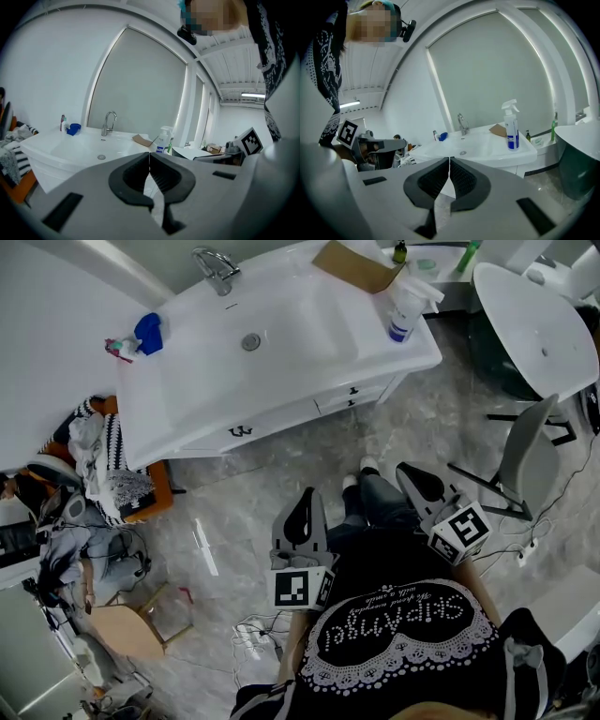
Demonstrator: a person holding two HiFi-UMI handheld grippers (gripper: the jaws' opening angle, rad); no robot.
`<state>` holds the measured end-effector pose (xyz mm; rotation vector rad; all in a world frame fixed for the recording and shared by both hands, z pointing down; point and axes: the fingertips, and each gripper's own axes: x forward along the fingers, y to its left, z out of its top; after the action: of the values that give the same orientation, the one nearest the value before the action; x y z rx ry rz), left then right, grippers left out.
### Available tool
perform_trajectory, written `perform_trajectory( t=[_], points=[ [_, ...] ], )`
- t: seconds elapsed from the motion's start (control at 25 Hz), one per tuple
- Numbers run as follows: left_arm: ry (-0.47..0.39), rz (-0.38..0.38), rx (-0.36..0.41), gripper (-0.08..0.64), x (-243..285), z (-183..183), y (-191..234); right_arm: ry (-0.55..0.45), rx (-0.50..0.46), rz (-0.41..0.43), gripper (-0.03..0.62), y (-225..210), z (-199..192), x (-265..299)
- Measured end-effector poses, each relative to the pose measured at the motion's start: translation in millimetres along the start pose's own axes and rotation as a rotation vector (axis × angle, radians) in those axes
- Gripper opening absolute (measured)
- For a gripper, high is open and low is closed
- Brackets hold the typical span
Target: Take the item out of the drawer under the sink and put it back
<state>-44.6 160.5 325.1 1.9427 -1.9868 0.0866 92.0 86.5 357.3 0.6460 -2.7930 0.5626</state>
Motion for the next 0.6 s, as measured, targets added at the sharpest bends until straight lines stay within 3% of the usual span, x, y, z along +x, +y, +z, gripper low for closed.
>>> perform_trajectory(
  t=[0.28,0.6],
  points=[
    [-0.014,-0.002,-0.005,0.006,16.2,7.7,-8.5,-0.004,0.002,0.006,0.02,-15.9,4.3,0.0],
    [-0.051,-0.04,0.0,0.006,52.2,28.0,-31.2,-0.051,0.007,-0.046,0.02,-56.1,30.8,-7.8]
  ],
)
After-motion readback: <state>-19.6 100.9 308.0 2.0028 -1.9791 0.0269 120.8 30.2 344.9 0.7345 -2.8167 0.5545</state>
